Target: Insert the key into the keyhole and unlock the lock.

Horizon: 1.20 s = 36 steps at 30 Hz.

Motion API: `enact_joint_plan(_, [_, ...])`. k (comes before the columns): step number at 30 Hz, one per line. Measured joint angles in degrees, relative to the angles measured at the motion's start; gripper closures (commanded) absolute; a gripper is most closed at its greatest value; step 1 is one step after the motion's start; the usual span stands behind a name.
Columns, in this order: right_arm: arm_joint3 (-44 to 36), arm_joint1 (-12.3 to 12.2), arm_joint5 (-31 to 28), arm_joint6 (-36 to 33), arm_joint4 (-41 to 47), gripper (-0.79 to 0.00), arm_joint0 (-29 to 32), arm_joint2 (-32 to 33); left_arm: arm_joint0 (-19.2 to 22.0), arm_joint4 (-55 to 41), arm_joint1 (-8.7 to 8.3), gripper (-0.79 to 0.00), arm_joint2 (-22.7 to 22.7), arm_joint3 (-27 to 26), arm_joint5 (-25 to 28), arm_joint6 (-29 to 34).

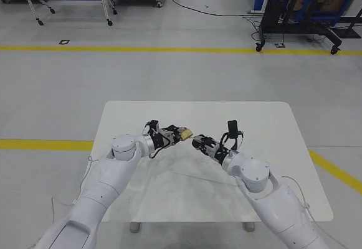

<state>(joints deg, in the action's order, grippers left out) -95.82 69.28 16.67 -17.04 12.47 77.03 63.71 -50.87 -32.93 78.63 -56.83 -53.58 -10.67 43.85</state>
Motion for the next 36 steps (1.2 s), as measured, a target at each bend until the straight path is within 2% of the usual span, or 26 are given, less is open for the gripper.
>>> enact_joint_plan(15, [-1.6,0.1,-1.5,1.2,-1.1,0.000,2.4,0.9,-0.1,0.4,0.35,0.000,-0.1,0.0,-1.2,-2.9])
enact_joint_plan(36, [2.3,1.3,-1.4,2.2,-0.7,0.000,-0.6,-0.8,-0.2,0.5,0.39,0.000,-0.6,-0.1,-1.8,-1.2])
